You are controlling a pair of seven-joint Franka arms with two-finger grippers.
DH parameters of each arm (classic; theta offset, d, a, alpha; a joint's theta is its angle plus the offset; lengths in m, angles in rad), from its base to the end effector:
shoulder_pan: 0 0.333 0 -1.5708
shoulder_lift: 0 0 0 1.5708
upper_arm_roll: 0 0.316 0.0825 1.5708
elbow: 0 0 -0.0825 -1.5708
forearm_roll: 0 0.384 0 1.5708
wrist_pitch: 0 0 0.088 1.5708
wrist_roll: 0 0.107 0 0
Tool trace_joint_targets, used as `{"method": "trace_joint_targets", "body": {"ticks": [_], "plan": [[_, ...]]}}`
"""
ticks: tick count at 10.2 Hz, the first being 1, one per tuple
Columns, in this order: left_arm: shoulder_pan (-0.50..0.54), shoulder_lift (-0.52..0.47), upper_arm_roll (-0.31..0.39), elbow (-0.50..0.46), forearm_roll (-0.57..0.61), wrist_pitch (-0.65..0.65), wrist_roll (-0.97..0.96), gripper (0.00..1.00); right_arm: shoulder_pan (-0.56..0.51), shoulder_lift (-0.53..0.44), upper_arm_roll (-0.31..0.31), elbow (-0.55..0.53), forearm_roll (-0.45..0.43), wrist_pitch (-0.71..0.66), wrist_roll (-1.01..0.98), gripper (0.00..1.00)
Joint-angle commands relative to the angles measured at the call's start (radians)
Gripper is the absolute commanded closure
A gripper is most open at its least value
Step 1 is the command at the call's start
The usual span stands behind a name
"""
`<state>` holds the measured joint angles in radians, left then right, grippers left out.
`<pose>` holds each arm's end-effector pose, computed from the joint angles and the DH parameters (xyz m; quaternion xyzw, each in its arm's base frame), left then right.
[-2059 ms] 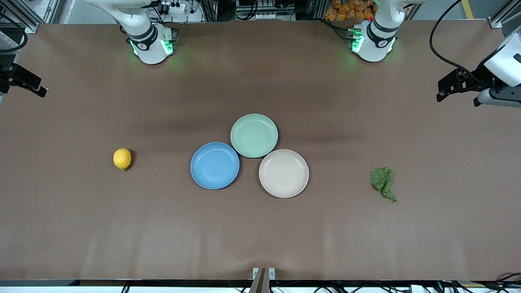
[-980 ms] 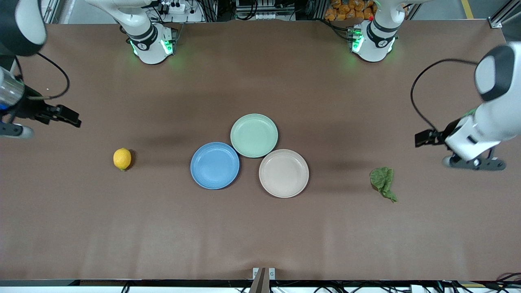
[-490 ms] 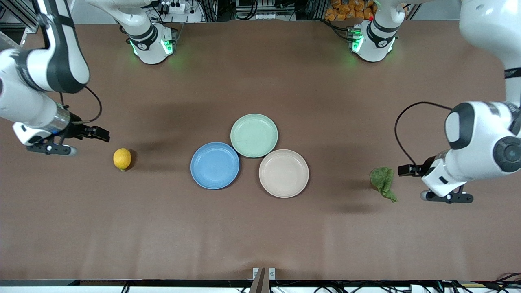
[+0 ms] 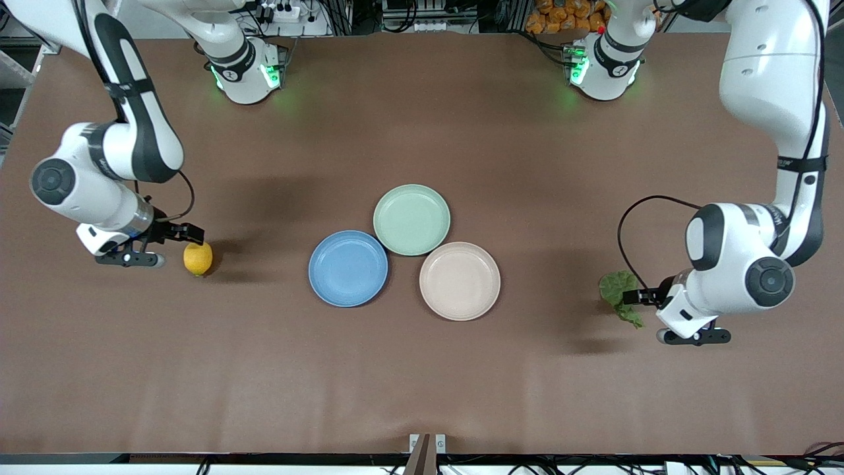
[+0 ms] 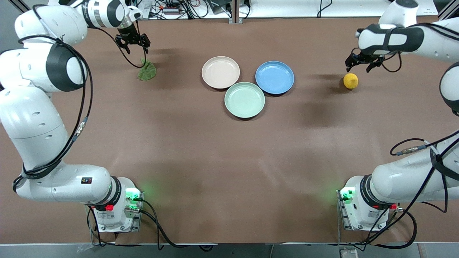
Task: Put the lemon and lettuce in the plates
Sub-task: 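Grasp the lemon with the right gripper while the left gripper grasps the lettuce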
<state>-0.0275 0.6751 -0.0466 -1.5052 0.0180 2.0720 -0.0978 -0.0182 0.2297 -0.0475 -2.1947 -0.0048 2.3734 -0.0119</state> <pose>0.6984 -0.0459 0.2604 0.9985 0.0114 -0.0542 0.0025 0.5481 -0.0361 0.2755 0.9993 -0.0246 -0.0256 0.0060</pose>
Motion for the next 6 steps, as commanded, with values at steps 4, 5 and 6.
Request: {"method": "trace_joint_targets", "body": {"ticks": [4, 5, 6], "plan": [[-0.022, 0.073, -0.001, -0.026, 0.092, 0.089, -0.039, 0.00, -0.035, 0.114, 0.008, -0.043, -0.011, 0.186, -0.042, 0.00], [-0.022, 0.072, -0.004, -0.047, 0.089, 0.115, -0.040, 0.00, -0.035, 0.138, 0.008, -0.042, -0.009, 0.217, -0.042, 0.00], [-0.022, 0.072, -0.006, -0.062, 0.085, 0.141, -0.040, 0.00, -0.035, 0.160, 0.008, -0.040, -0.008, 0.246, -0.042, 0.00]]}}
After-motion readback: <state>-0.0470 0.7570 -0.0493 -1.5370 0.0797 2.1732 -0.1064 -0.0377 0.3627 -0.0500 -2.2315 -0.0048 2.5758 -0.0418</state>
